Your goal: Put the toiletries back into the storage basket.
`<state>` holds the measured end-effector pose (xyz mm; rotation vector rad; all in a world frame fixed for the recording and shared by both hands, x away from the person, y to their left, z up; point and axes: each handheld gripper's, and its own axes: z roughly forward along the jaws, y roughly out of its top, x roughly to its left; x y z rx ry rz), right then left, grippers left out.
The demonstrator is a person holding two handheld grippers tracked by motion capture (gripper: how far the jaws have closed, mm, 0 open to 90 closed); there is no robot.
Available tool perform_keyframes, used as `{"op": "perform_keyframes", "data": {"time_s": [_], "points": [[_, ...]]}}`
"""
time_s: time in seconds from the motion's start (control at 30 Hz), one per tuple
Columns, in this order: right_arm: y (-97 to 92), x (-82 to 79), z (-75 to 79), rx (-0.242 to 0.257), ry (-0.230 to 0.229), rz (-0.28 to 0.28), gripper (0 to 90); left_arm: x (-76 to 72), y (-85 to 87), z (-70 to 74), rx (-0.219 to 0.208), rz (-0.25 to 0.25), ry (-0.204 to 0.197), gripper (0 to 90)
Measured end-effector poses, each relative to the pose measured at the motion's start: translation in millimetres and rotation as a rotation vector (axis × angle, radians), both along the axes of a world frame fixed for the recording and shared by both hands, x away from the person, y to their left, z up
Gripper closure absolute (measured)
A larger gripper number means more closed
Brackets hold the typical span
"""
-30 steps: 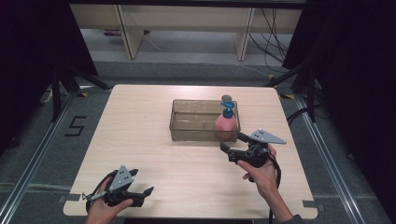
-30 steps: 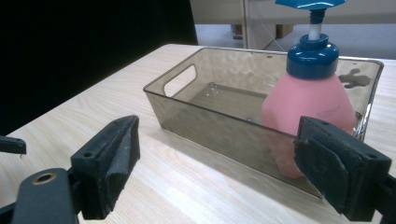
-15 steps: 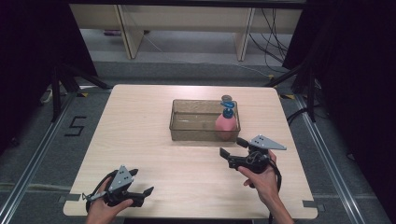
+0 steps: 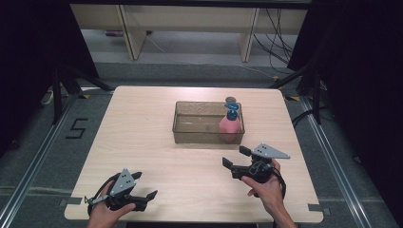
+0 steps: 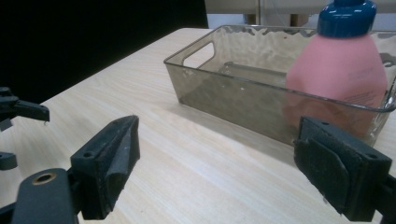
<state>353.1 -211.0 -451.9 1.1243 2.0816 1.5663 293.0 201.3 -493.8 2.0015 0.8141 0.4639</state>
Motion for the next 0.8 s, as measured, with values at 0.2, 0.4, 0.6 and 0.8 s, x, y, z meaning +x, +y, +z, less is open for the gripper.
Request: {"op": "perform_keyframes", "data": {"time_s": [0.2, 0.4, 0.6, 0.8], "points": [[-1.6, -8.9, -2.5, 0.014, 0.033, 0.006, 15.6, -0.3, 0.6, 0.6, 0.004, -0.008, -0.007, 14.8], [-7.2, -13.7, -6.2, -0.009, 0.022, 0.018, 15.6, -0.6, -0.6, 0.5, -0.015, -0.01, -0.014, 14.8], [-7.7, -18.5, -11.5, -0.006, 0.024, 0.033, 15.6, -0.8, -0.4, 1.1, -0.012, -0.017, -0.021, 14.8], [-8.8, -23.6, -14.9, -0.002, 0.037, 0.041, 15.6, -0.6, 0.2, 1.8, -0.006, -0.015, -0.023, 14.8]]}}
